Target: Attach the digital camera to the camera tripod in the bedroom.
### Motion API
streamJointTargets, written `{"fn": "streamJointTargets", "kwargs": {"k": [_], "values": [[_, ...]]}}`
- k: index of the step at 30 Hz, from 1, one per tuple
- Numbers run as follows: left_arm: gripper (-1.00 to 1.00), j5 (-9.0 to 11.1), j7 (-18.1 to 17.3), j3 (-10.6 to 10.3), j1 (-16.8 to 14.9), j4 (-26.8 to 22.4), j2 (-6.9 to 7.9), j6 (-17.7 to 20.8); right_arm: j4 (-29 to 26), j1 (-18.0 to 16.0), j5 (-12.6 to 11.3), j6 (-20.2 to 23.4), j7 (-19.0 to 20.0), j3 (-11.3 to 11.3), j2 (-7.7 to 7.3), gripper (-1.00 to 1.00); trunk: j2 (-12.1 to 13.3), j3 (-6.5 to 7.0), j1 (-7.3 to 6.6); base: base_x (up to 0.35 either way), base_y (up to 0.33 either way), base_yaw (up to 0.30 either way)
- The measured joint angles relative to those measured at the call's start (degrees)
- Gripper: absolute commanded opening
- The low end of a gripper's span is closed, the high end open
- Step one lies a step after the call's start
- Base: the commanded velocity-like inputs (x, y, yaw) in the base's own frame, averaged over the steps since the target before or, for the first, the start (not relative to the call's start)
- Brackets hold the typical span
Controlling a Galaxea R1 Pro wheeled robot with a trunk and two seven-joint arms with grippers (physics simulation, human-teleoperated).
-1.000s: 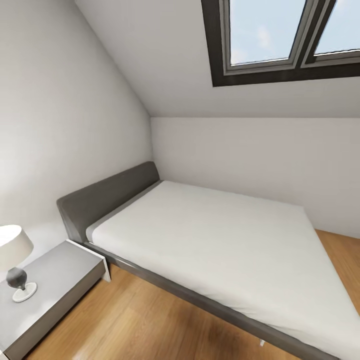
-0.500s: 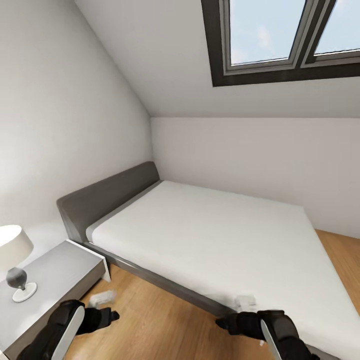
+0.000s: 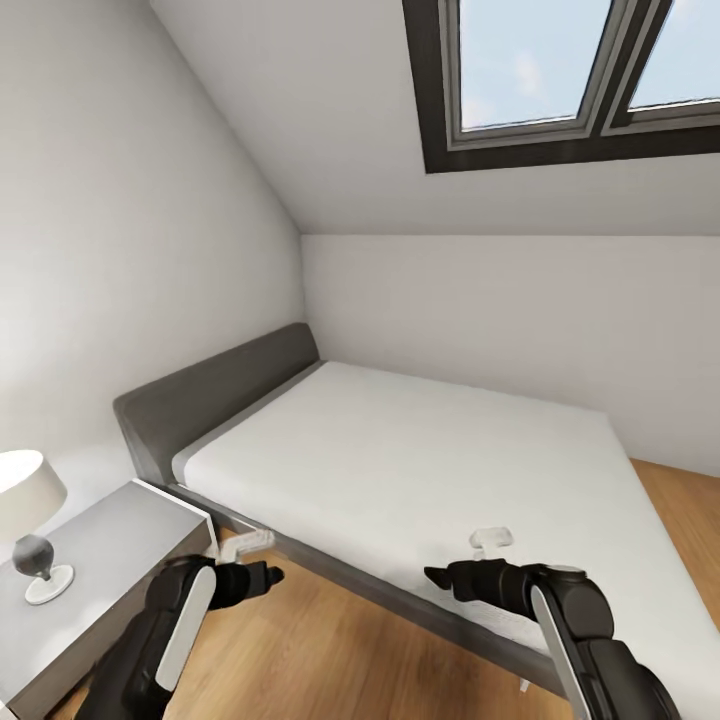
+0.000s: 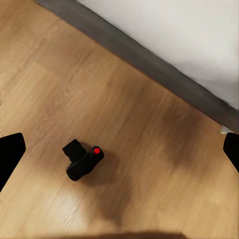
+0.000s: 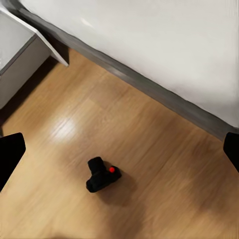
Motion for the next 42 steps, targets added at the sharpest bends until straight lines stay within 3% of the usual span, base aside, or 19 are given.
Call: {"fn": "streamJointTargets", "kwargs": {"k": [9,32,42], "values": [[1.0,0.17,4.44,-0.07,-0.09,-0.84,-2.66,0.11,-0.8,-0.05,-0.23,0.43,0.16,-0.45,0.04,1.0,0.0,0.0,0.0,0.0,0.0,0.0],[1.0,0.29,5.1,-0.24,-0.11,-0.89,-6.22,-0.02,-0.98,-0.12,-2.02,0.48,0.3,-0.59,-0.31,1.0,0.0,0.0,0.0,0.0,0.0,0.0],[1.0,0.28,5.03,-0.32,-0.11,-0.96,-6.93,0.01,-0.95,-0.12,-2.13,0.53,0.31,-0.6,-0.4,1.0,-4.0,-1.79,2.19,0.0,0.0,0.0]]}}
